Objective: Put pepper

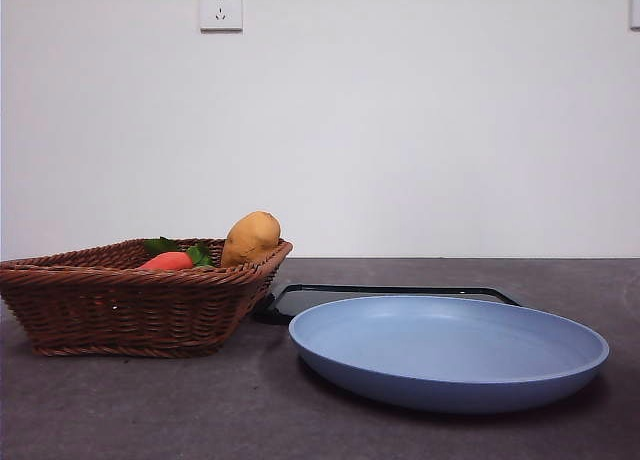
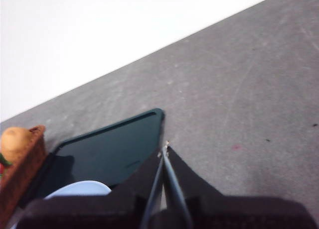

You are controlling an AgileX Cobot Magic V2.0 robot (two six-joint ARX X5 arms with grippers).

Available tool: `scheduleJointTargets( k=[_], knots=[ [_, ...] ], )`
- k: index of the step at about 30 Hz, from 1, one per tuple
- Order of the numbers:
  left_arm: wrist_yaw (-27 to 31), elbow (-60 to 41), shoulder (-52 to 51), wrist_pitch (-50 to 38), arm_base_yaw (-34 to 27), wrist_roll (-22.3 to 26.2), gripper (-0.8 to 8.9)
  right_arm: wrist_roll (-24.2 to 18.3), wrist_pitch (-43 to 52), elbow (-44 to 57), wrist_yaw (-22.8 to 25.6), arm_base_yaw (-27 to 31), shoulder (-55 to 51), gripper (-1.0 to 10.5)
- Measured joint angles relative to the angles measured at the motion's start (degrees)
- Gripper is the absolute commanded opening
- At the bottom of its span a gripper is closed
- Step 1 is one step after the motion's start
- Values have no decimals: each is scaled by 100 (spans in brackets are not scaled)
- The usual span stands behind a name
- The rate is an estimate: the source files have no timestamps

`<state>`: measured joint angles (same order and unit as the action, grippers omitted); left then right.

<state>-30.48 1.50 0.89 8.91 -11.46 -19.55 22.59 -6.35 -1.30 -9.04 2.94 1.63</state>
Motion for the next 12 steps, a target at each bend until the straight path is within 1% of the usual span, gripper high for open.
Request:
scheduleJointTargets(
  k=[5, 12],
  knots=[
    [-144, 114, 2, -24, 0, -350, 7, 87, 7, -455, -13, -4, 291, 3],
    [-367, 804, 0, 184, 0, -459, 7, 57, -13, -1462, -439, -4, 1108, 3]
  ],
)
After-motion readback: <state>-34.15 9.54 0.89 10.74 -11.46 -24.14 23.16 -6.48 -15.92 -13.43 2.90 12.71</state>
